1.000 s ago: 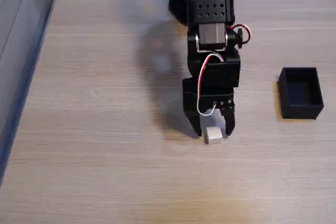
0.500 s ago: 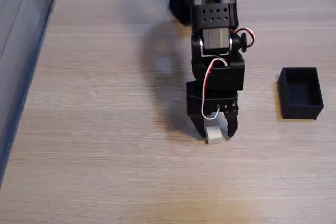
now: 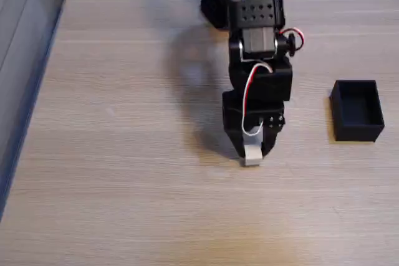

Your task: Pick a white block and place it in the black box.

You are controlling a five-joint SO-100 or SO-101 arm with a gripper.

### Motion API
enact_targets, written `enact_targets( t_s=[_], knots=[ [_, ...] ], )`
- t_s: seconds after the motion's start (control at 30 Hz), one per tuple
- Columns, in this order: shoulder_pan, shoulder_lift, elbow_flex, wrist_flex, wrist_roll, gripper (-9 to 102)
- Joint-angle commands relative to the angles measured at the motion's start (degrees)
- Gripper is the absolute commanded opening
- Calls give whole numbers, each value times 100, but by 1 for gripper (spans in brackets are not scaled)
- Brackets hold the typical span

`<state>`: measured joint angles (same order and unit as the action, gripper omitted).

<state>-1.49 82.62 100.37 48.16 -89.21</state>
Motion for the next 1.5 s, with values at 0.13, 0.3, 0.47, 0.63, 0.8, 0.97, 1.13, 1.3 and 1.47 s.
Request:
enact_targets(
  t_s=[0.13, 0.3, 0.47, 0.63, 0.8, 0.97, 1.13, 1.3, 1.47],
  knots=[
    [26, 2391, 1600, 70, -853, 0],
    [-492, 4166, 2795, 439, -958, 0],
    [-1450, 5159, 3076, 1020, -571, 0],
    [-2443, 5168, 2637, 1169, -149, 0],
    [-2988, 4263, 1617, 1345, 79, 0],
    [-3199, 3278, 580, 1424, 220, 0],
    [-3331, 2566, 35, 1433, 387, 0],
    [-3472, 2013, -281, 1547, 650, 0],
    [-3612, 1503, -791, 1775, 870, 0]
  ],
)
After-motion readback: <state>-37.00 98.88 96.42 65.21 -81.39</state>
